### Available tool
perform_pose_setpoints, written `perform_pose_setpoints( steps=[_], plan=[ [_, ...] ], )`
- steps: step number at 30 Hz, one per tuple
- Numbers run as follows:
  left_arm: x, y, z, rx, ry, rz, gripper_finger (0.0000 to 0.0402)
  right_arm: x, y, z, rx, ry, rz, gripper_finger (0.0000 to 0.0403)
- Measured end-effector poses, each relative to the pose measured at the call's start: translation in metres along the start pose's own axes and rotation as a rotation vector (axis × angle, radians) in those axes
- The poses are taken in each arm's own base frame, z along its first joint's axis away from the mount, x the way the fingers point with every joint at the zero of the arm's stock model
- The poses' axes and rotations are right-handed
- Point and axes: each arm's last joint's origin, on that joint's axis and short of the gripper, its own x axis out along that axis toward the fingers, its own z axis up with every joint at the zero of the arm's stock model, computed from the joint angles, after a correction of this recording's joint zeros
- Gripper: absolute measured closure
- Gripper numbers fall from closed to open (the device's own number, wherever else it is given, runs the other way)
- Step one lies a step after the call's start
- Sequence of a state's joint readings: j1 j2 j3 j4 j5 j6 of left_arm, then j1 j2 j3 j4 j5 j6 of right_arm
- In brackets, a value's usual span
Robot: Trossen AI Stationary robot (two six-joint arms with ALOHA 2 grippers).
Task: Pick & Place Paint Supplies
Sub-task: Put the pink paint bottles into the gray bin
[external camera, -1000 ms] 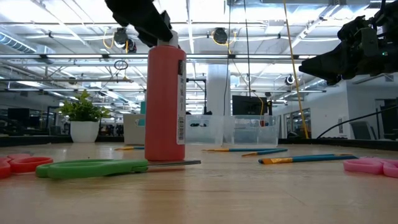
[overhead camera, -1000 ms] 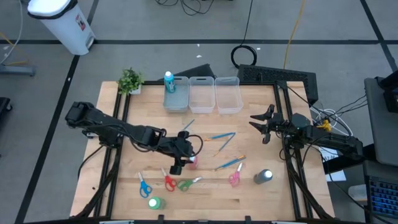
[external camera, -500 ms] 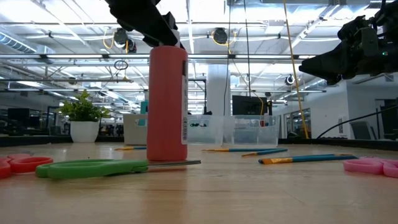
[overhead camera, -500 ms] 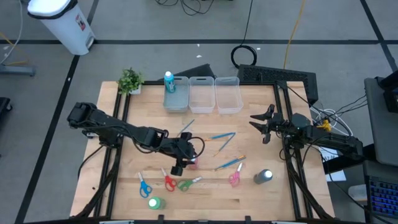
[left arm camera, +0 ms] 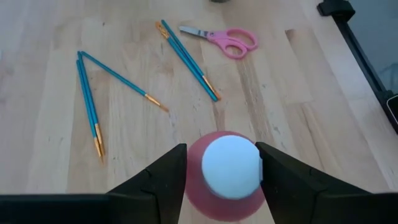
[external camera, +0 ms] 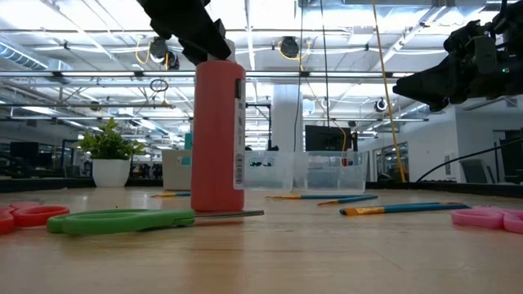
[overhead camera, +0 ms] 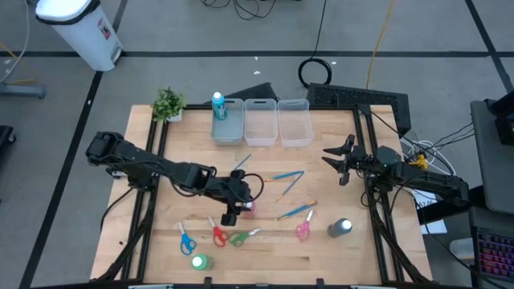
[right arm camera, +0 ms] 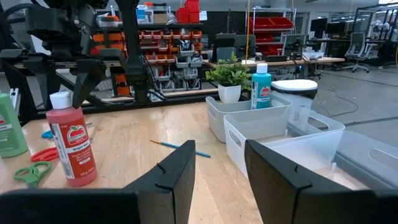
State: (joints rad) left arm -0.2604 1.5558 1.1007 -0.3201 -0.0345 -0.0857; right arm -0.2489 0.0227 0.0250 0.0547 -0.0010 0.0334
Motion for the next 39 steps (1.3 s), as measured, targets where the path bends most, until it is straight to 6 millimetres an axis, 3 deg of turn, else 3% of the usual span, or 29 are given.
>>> perform_pose_setpoints(
  steps=[7, 17, 23, 29, 39],
  plan=[
    [0.0000, 0.0000, 0.0000, -0.009, 0.000, 0.000, 0.0224, 0.0000, 0.0000, 0.0000, 0.000, 0.000, 0.000, 0.0273],
    [0.0000, 0.0001, 0.0001, -0.019, -0.001, -0.001, 0.0277, 0.0000, 0.0000, 0.0000, 0.000, 0.000, 0.001, 0.0273],
    [0.0000, -0.0001, 0.0000, 0.000, -0.001, -0.001, 0.0258, 0.0000, 0.0000, 0.0000, 0.000, 0.000, 0.001, 0.0273],
    [-0.0001, 0.0000, 0.0002, 0.002, -0.001, 0.000, 0.0279, 0.0000, 0.0000, 0.0000, 0.000, 0.000, 0.000, 0.0273],
    [-0.0002, 0.0000, -0.0001, 0.028, 0.002, 0.001, 0.0271, 0.0000, 0.0000, 0.0000, 0.000, 0.000, 0.001, 0.0273]
  ],
)
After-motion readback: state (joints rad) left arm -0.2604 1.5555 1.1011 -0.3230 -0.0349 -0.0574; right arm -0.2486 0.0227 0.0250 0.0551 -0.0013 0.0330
